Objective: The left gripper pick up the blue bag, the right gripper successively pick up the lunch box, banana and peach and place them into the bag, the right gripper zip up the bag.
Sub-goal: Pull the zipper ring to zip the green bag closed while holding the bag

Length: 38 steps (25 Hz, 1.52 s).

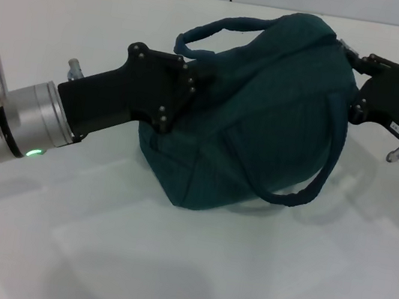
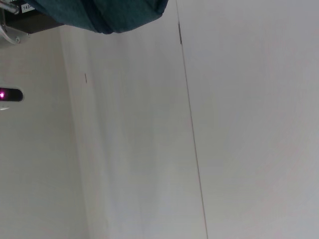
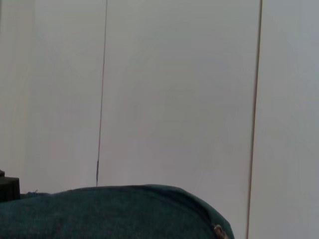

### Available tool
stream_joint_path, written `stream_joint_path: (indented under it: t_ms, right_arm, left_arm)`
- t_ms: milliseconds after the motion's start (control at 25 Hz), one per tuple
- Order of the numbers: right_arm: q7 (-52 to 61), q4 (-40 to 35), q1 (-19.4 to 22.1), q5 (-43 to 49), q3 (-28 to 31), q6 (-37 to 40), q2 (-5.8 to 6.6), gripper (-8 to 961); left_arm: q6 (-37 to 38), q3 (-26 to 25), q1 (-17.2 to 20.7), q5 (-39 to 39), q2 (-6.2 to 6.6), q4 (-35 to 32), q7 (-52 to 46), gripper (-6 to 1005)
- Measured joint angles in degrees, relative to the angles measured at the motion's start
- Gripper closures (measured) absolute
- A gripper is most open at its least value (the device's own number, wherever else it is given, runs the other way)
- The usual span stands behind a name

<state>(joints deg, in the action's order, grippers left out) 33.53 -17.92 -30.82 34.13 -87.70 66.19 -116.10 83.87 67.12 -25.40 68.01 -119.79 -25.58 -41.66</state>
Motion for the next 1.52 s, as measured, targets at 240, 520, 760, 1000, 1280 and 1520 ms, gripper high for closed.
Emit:
stream_joint_path:
  t_ms: [240, 520, 760, 1000, 1280, 1520]
  right_arm:
    - [-0.2, 0.0, 0.2, -0.7, 0.4, 0.0, -0.01, 811]
    - [-0.6, 1.5, 0.3, -5.0, 0.5, -2.1, 0.22, 936]
    - [-0.3, 1.5, 0.7, -5.0, 0.5, -4.4, 0.27, 935]
    - [-0.5, 1.3, 0.9, -5.1, 0.2, -4.1, 0.17, 935]
    - [-0.3, 1.1, 0.9, -4.9, 0.0, -3.4, 0.09, 936]
    - [-0.3, 1.2, 1.1, -5.0, 0.0, -2.4, 0.0, 935]
  left_arm:
    - [-0.1, -0.2, 0.0, -0.6, -0.06, 0.7, 0.3, 1001]
    - [-0.2, -0.3, -0.1, -3.0, 0.03, 2.1, 2.1, 1001]
    - [-2.1, -0.2, -0.9, -3.1, 0.08, 2.2, 1.8, 1001]
    - [-1.0, 0.1, -1.8, -3.1, 0.08, 2.4, 1.6, 1000]
    - [0.8, 0.2, -2.2, -9.3, -0.26, 5.3, 3.0, 959]
    - [1.7, 0.2, -2.9, -12.8, -0.36, 6.4, 1.3, 909]
